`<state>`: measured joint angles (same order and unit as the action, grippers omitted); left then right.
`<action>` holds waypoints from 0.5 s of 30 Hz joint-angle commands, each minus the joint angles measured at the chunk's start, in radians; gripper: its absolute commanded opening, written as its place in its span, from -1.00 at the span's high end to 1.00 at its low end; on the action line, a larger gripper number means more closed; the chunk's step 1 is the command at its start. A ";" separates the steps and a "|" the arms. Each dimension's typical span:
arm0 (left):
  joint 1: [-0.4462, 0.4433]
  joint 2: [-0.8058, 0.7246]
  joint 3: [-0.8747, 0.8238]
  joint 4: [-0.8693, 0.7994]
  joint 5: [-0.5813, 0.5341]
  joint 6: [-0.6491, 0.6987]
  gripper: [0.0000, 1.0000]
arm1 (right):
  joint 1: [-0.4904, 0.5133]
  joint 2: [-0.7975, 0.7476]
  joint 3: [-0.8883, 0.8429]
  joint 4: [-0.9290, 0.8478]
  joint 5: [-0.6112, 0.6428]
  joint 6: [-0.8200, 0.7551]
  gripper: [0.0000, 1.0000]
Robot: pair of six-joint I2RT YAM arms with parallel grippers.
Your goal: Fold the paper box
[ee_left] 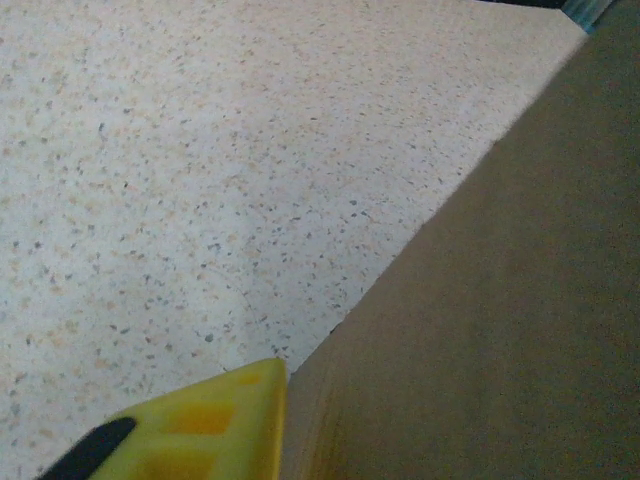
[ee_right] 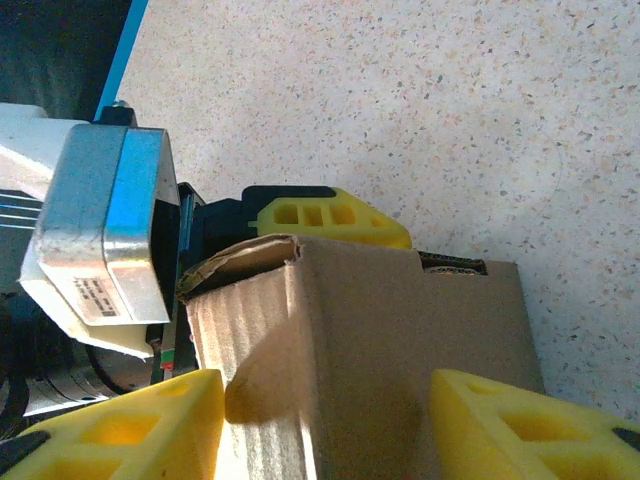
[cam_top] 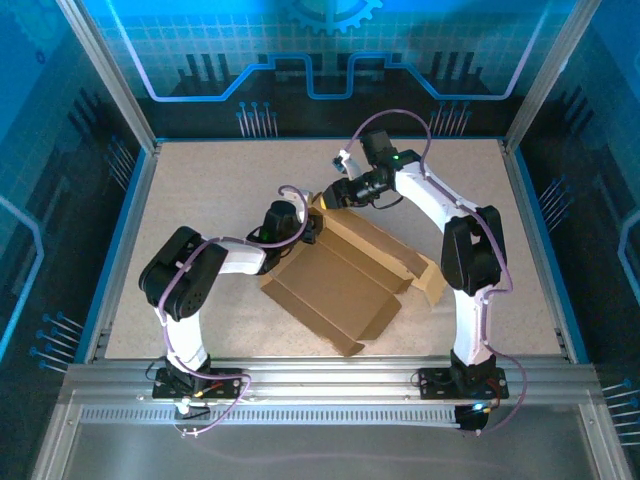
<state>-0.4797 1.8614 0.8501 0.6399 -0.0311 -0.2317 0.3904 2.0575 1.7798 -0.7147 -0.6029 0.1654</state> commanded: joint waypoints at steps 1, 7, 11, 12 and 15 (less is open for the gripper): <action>0.003 -0.010 0.031 -0.043 0.008 0.005 0.65 | -0.014 -0.029 -0.012 -0.055 0.017 0.006 -0.17; 0.004 -0.015 0.046 -0.069 -0.006 0.015 0.97 | -0.015 -0.060 0.001 -0.059 0.018 0.012 -0.33; 0.005 -0.042 0.041 -0.084 -0.038 0.040 1.00 | -0.017 -0.138 -0.026 -0.026 0.059 0.032 -0.59; 0.005 -0.051 0.038 -0.093 -0.047 0.045 1.00 | -0.023 -0.167 -0.043 -0.005 0.072 0.038 -0.66; 0.006 -0.072 0.022 -0.119 -0.076 0.055 0.98 | -0.057 -0.251 -0.093 0.055 0.109 0.075 -0.81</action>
<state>-0.4805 1.8389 0.8738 0.5591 -0.0643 -0.1997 0.3748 1.9038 1.7134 -0.7086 -0.5362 0.2035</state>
